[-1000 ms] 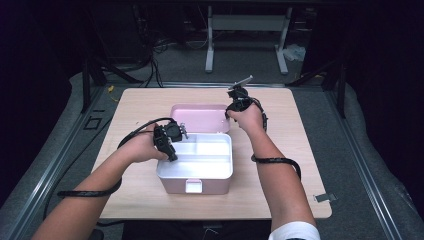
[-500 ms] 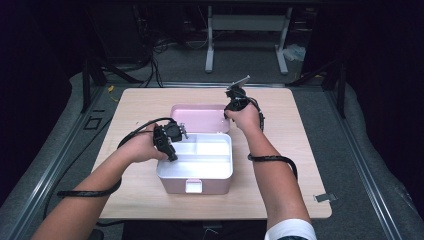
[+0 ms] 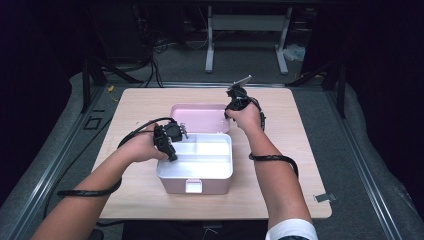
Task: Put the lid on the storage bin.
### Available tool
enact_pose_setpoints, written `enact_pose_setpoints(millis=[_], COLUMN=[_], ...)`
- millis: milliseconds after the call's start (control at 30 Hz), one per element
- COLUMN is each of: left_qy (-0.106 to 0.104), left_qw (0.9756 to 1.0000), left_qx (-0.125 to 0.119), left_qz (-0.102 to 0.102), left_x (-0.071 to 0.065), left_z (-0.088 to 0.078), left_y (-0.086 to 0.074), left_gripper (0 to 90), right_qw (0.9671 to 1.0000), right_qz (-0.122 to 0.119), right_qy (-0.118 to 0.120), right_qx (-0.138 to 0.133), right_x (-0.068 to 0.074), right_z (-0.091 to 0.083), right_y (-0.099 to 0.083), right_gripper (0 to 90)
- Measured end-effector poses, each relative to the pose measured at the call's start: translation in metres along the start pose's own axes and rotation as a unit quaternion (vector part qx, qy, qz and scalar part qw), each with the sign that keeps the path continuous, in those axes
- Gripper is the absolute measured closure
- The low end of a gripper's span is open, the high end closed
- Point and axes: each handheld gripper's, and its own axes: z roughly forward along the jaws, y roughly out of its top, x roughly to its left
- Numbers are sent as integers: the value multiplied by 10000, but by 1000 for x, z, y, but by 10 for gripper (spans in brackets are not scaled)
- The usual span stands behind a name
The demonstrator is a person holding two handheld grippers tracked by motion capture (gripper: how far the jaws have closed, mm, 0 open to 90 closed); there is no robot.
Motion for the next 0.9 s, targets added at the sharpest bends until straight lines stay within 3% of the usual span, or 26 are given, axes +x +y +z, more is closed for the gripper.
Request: enact_pose_setpoints(millis=[33,367,467,500,533,600,633,733,800,900], left_qy=[1,-7,-13,-17,-22,-32,-33,-28,-16,-28], left_qw=[10000,10000,10000,10000,10000,10000,10000,10000,10000,9999], left_qx=[2,-32,-35,-42,-44,-51,-47,-52,-70,-121], left_qz=[-1,15,11,8,6,4,8,3,-9,-26], left_x=[0,0,0,0,1,1,1,1,0,1], left_z=[0,0,0,0,0,0,0,0,0,0], left_y=[0,-1,-1,-2,-2,-2,-2,-2,-2,-4], left_gripper=[683,683,683,683,683,683,683,682,683,683], right_qw=[9999,9999,10000,10000,9998,10000,9999,10000,9998,9999], right_qz=[2,34,-16,-19,-28,-22,-11,-37,-37,-45], right_qy=[-139,-106,36,4,-172,-20,-112,18,-168,34], right_qx=[-49,-45,40,36,-31,24,-29,-3,-121,-147], right_x=[1,1,1,1,3,2,3,3,5,4], right_z=[1,-1,-3,-4,-5,-8,-8,-11,-13,-19], right_y=[0,0,2,2,2,3,3,3,3,2], right_gripper=[764,772,776,777,779,783,785,787,791,797])
